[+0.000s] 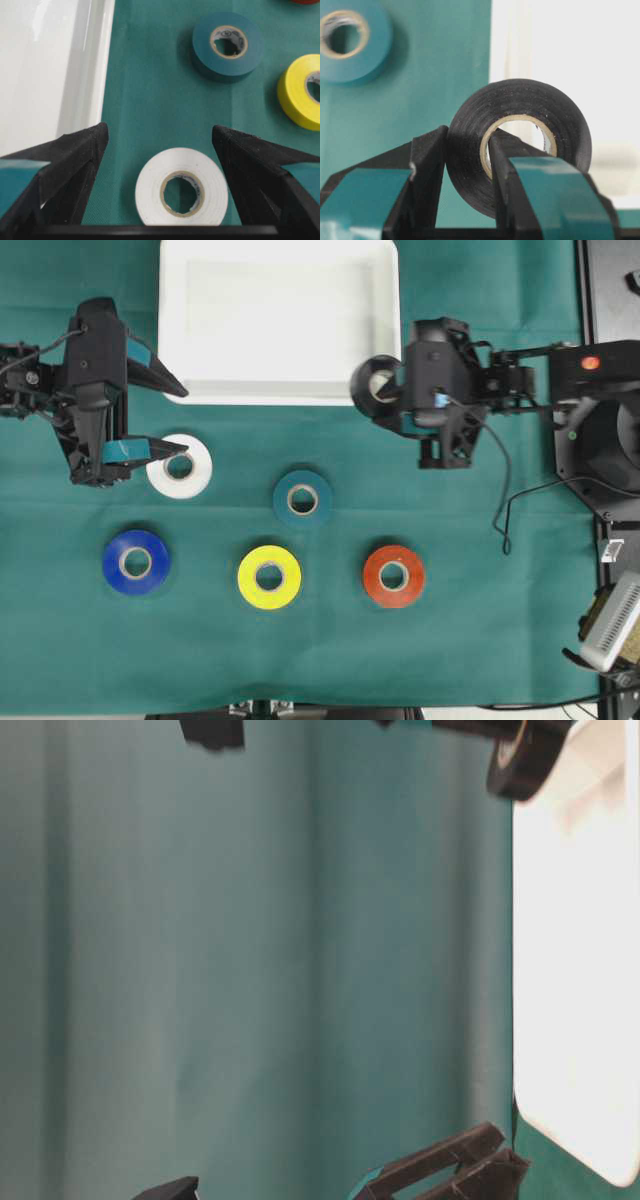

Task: Put the tape alternately from left to right into the white case.
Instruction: 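Carry the black roll into the white tray and release it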

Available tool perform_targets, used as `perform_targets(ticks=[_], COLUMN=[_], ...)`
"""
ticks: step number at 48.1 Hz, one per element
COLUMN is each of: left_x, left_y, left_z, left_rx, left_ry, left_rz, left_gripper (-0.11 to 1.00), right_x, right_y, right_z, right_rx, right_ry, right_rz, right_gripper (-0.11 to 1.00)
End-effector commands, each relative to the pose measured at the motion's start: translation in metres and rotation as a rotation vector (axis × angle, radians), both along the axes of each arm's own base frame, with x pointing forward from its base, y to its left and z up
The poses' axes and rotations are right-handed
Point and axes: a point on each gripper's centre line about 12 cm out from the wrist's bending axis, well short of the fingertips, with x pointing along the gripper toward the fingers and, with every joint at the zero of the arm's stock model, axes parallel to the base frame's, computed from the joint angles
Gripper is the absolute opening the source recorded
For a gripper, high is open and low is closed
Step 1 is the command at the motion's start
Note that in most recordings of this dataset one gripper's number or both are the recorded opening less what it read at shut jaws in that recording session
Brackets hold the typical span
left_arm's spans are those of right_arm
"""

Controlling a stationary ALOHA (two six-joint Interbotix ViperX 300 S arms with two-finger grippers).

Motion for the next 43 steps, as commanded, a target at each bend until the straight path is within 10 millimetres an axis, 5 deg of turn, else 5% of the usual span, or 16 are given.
perform_targets(ticks=[1, 15, 43], left_x=[0.004, 0.003, 0.002], left_y=[-0.001, -0.001, -0.001], left_z=[0.009, 0.008, 0.006], left_rx=[0.0, 0.0, 0.001], left_ry=[-0.032, -0.028, -0.02], left_rz=[-0.001, -0.001, -0.002], left_gripper=[0.59, 0.59, 0.59], right_x=[0.022, 0.062, 0.088], right_y=[-0.009, -0.043, -0.104], right_z=[0.01, 0.008, -0.01], right_rx=[-0.019, -0.067, -0.122], right_ry=[-0.04, -0.031, -0.077], right_rz=[-0.01, -0.055, -0.132], right_gripper=[0.24, 0.24, 0.24])
